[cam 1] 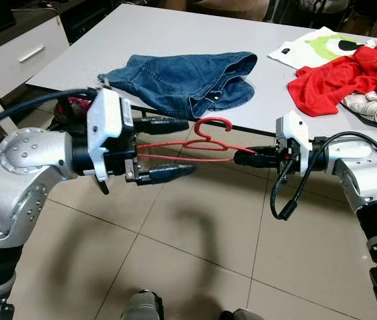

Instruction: Hang hanger

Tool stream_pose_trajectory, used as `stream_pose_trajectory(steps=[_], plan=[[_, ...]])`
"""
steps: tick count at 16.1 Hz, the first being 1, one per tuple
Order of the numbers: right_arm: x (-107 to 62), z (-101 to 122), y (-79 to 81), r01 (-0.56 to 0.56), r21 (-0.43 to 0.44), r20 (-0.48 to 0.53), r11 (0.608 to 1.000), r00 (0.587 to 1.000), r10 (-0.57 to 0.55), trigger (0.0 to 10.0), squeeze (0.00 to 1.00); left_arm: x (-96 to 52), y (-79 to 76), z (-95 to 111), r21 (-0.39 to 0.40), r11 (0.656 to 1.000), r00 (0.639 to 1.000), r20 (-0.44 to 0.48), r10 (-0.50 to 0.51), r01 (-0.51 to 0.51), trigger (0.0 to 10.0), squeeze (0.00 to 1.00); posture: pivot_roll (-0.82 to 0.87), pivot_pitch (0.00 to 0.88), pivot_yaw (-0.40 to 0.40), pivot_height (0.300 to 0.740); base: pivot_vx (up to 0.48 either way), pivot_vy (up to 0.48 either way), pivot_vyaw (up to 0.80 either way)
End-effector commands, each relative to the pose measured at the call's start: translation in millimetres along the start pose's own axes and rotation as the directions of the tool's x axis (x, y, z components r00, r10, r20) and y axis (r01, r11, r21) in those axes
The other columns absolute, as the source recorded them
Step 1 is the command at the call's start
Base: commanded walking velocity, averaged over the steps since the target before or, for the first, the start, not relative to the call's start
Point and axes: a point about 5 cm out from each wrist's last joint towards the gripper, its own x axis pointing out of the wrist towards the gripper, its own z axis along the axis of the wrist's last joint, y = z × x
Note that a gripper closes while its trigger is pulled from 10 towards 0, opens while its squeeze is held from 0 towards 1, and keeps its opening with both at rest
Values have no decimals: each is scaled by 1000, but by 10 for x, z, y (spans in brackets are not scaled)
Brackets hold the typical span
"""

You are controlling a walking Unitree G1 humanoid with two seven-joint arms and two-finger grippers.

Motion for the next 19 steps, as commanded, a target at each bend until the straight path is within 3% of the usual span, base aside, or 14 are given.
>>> stream_pose_trajectory(steps=[1,2,4,9,11,13,15,19], plan=[[28,112,-19,-27,-16,27,1000,999,27,0,0,9,-8,-53,-1,1000,999,-30,-13,13,10000,0,65,98,25,740,0,0,0],[80,184,10,-56,-5,67,998,996,56,0,0,37,-25,-244,-46,999,997,-73,-3,0,10000,0,64,100,24,740,0,0,0],[102,221,40,-77,11,96,997,993,75,0,0,52,-50,-375,-89,996,996,-90,2,-10,10000,0,62,103,23,740,0,0,0],[148,177,174,-127,38,94,991,988,123,0,0,138,-27,-395,-115,993,999,-36,36,-40,10000,0,49,105,23,740,0,0,0],[168,36,288,-144,87,68,986,988,138,0,0,106,-25,-214,-97,994,999,23,43,-40,10000,0,44,107,22,740,0,0,0],[241,-165,463,-140,130,51,981,990,135,0,0,48,-119,-158,-108,994,999,36,34,-30,10000,0,47,109,20,740,0,0,0],[341,-434,598,-95,206,35,974,995,90,0,0,14,-301,-352,-190,981,999,-1,35,-35,10000,0,50,105,25,740,0,0,0],[405,-702,655,-60,293,-16,954,998,68,0,0,20,-463,-561,-298,953,998,-25,51,-56,10000,0,52,102,30,740,0,0,0]])
